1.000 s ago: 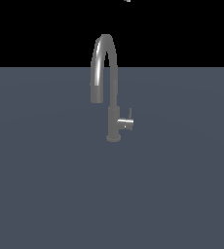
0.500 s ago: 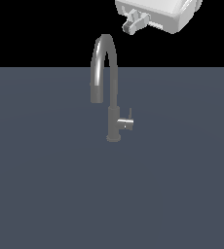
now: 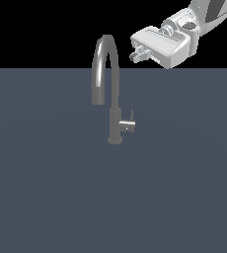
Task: Turn on the faucet by rotating a designated handle.
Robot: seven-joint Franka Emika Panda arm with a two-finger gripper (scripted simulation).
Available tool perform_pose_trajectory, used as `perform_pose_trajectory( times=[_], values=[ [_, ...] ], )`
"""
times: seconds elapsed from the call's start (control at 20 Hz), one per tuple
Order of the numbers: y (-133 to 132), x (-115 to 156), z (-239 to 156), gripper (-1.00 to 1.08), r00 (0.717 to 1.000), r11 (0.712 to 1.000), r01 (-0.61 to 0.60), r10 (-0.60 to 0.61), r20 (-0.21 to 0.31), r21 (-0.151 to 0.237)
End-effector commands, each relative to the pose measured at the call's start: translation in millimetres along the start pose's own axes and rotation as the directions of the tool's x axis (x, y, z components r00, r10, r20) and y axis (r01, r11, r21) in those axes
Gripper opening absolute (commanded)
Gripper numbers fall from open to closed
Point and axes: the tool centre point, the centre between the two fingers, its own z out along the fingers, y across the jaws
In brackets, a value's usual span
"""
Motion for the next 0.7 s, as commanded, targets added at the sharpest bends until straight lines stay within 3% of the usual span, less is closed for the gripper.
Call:
perform_pose_trajectory(
  times=[0.0,0.3,0.65],
  values=[
    [-1,22,2,-1.0,0.997,0.997,-0.056,0.053,0.048,0.055],
    [0,75,13,-1.0,0.969,0.963,-0.204,0.173,0.178,0.177],
    [8,130,33,-1.0,0.903,0.884,-0.373,0.276,0.33,0.281]
  ],
)
